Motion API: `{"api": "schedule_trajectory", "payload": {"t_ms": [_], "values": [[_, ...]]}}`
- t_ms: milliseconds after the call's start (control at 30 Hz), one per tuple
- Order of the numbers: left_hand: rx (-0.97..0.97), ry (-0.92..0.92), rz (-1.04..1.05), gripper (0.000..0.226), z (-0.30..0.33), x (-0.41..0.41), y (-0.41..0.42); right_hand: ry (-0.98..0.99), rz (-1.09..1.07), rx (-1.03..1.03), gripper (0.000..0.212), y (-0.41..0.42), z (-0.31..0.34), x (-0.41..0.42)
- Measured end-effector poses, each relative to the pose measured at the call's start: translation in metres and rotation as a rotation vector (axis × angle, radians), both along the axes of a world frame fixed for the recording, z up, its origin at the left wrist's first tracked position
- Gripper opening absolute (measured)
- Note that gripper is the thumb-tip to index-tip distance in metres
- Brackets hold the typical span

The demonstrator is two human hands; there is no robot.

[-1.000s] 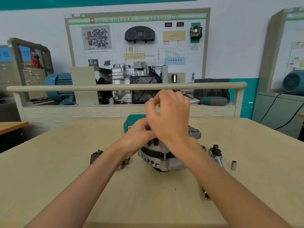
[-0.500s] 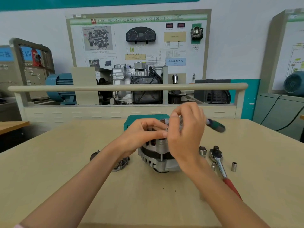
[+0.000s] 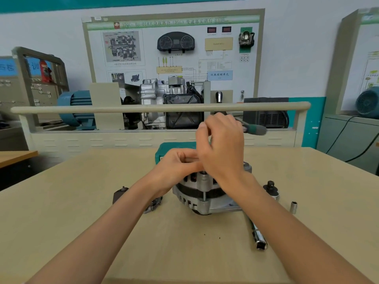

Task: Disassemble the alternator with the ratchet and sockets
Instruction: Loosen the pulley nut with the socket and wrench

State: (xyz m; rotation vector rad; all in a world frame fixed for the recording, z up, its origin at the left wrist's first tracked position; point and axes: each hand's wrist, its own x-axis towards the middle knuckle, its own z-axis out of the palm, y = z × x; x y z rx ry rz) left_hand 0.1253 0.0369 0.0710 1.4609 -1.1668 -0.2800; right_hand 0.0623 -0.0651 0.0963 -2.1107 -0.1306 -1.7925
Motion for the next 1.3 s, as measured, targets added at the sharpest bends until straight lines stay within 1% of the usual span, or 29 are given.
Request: {"api": "schedule_trajectory", "payload": {"t_ms": [67, 167, 267, 333, 467, 533, 600, 667, 733, 833, 967, 1100, 1300], "values": [[-0.011, -0.014, 0.080, 0.031, -0.001, 0.001, -0.002, -0.001, -0.119, -0.069, 0.030, 0.002, -0.002, 0.000], [-0.014, 0.009, 0.162, 0.016, 0.001, 0.001, -0.007, -0.018, -0.132, -0.106, 0.027, 0.006, 0.003, 0.001], [-0.010, 0.070, 0.110, 0.016, 0.004, 0.001, -0.007, 0.016, -0.085, -0.091, 0.027, 0.004, 0.011, 0.004], [0.034, 0.067, 0.038, 0.016, 0.004, 0.000, -0.005, 0.036, -0.060, -0.090, 0.029, 0.002, 0.011, 0.005], [0.070, 0.079, -0.049, 0.021, 0.001, 0.000, -0.001, 0.007, -0.004, -0.121, 0.029, -0.001, 0.006, 0.008], [0.063, 0.090, -0.063, 0.018, 0.001, 0.001, 0.000, 0.004, 0.037, -0.138, 0.029, -0.001, 0.007, 0.009], [0.056, 0.099, -0.075, 0.017, 0.001, 0.001, -0.001, -0.002, 0.083, -0.154, 0.030, -0.002, 0.009, 0.010], [0.050, 0.089, -0.070, 0.022, 0.002, -0.001, -0.002, -0.017, 0.113, -0.163, 0.035, -0.004, 0.014, 0.011], [0.057, 0.036, -0.035, 0.027, 0.002, -0.005, -0.004, -0.030, 0.116, -0.175, 0.039, -0.010, 0.019, 0.012], [0.076, -0.026, 0.003, 0.025, 0.001, -0.007, -0.005, -0.059, 0.098, -0.190, 0.042, -0.022, 0.023, 0.014], [0.114, -0.038, 0.012, 0.031, 0.001, -0.001, -0.003, -0.121, 0.116, -0.134, 0.047, -0.028, 0.019, 0.017], [0.113, -0.015, -0.037, 0.034, 0.002, 0.001, 0.000, -0.150, 0.113, -0.159, 0.047, -0.023, 0.015, 0.023], [0.122, -0.039, -0.042, 0.029, -0.001, 0.006, 0.001, -0.160, 0.146, -0.210, 0.044, -0.017, 0.012, 0.030]]}}
